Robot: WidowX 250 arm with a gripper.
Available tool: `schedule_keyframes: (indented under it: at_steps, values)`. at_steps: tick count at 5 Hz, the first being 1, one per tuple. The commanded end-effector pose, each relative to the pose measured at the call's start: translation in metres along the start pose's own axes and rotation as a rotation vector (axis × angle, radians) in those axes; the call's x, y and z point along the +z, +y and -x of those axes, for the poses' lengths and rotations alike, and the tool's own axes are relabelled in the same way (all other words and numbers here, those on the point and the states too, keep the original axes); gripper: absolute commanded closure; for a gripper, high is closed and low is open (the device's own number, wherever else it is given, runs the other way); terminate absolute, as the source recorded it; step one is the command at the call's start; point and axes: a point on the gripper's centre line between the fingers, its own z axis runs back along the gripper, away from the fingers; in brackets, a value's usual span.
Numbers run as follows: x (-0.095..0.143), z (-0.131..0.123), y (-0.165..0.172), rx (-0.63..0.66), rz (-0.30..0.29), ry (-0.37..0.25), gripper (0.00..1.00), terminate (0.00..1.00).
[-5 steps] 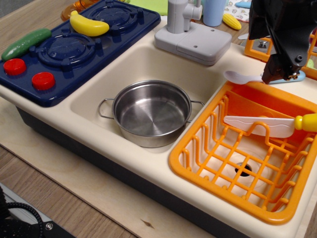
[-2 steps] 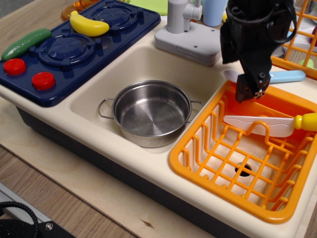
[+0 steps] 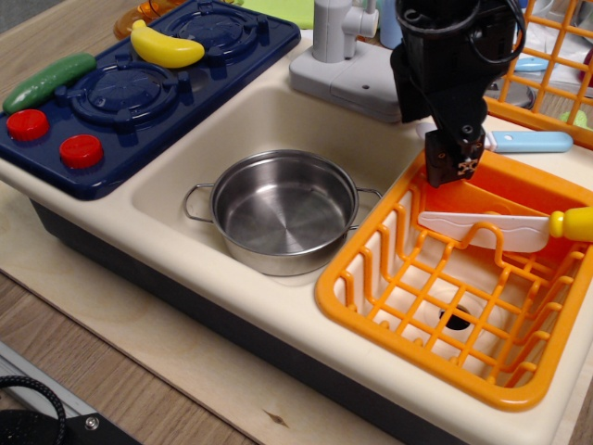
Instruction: Put spoon into pan
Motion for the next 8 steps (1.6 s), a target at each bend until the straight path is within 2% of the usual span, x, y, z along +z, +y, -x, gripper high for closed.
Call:
schedule_keyframes:
  at_steps: [1,2,3,4,6,7,8]
  values:
    - [0.004,-0.003,0.007,0.048,-0.003,-0.024,1.00,0.00]
    - [0.008,-0.009,0.004,0.072,-0.006,-0.022,1.00,0.00]
    - [0.023,-0.014,0.002,0.078,-0.018,-0.013,1.00,0.00]
    - [0.039,-0.021,-0.010,0.094,-0.041,0.022,1.00,0.00]
    - [0.047,-0.001,-0.027,0.128,-0.068,0.022,1.00,0.00]
    - [0.051,0.016,-0.033,0.140,-0.118,0.033,1.00,0.00]
    - [0.054,0.031,-0.039,0.179,-0.110,0.061,1.00,0.00]
